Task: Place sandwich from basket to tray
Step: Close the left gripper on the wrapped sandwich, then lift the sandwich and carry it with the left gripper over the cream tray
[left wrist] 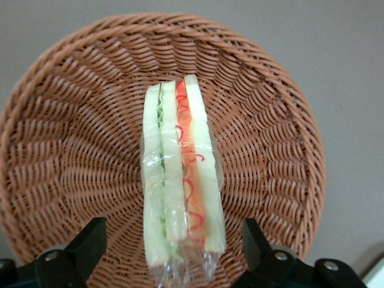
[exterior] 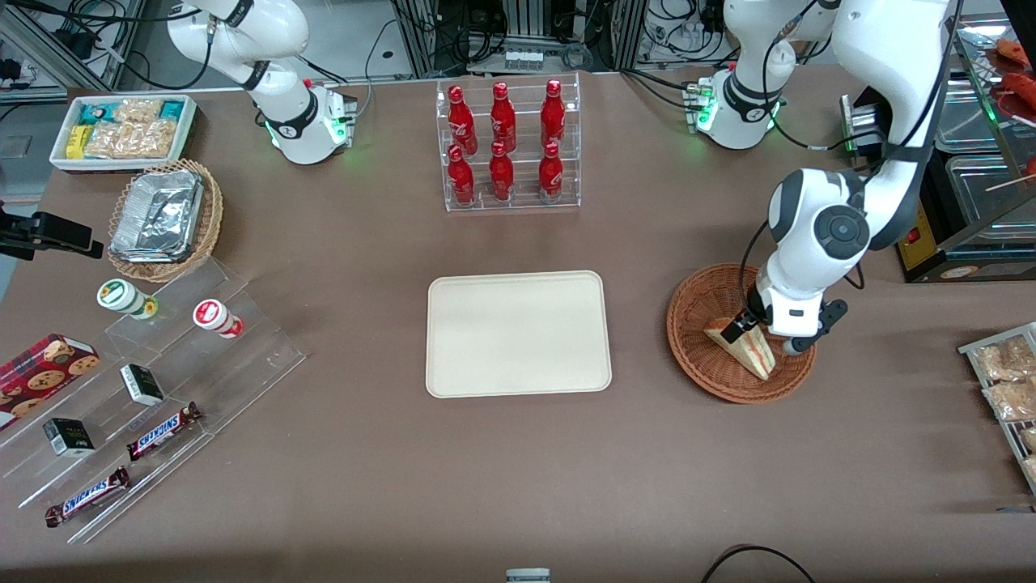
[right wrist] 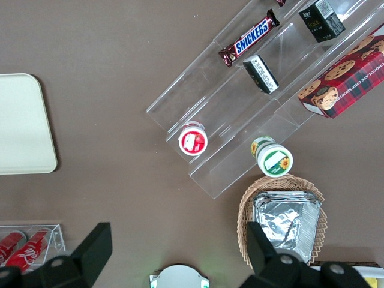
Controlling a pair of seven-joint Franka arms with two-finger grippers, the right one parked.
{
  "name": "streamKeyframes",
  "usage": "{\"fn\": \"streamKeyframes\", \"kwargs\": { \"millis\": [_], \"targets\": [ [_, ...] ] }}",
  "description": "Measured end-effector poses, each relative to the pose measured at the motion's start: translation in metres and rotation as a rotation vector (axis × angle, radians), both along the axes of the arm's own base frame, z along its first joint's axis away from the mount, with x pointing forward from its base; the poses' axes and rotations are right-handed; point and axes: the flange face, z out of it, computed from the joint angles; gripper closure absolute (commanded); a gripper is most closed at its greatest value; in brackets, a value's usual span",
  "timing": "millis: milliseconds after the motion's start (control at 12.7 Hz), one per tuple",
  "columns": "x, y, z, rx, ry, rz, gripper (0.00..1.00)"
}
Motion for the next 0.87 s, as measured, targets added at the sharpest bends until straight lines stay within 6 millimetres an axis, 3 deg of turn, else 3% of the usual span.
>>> {"fn": "streamKeyframes", "kwargs": {
  "millis": [79, 158, 237, 632, 789, 868],
  "targets": [
    [0.0, 0.0, -0.006, -0.001, 0.002, 0.0, 0.33],
    [0.0, 0.0, -0.01, 0.0, 0.005, 0.0, 0.81],
    [0.0, 0.0, -0.012, 0.001, 0.008, -0.002, 1.0],
    [0.006, -0.001, -0.004, 0.005, -0.013, -0.011, 1.0],
    [0.015, -0.003, 0.018, 0.014, -0.036, -0.022, 1.0],
    [0.02, -0.005, 0.038, 0.031, -0.026, -0.035, 1.0]
  ]
}}
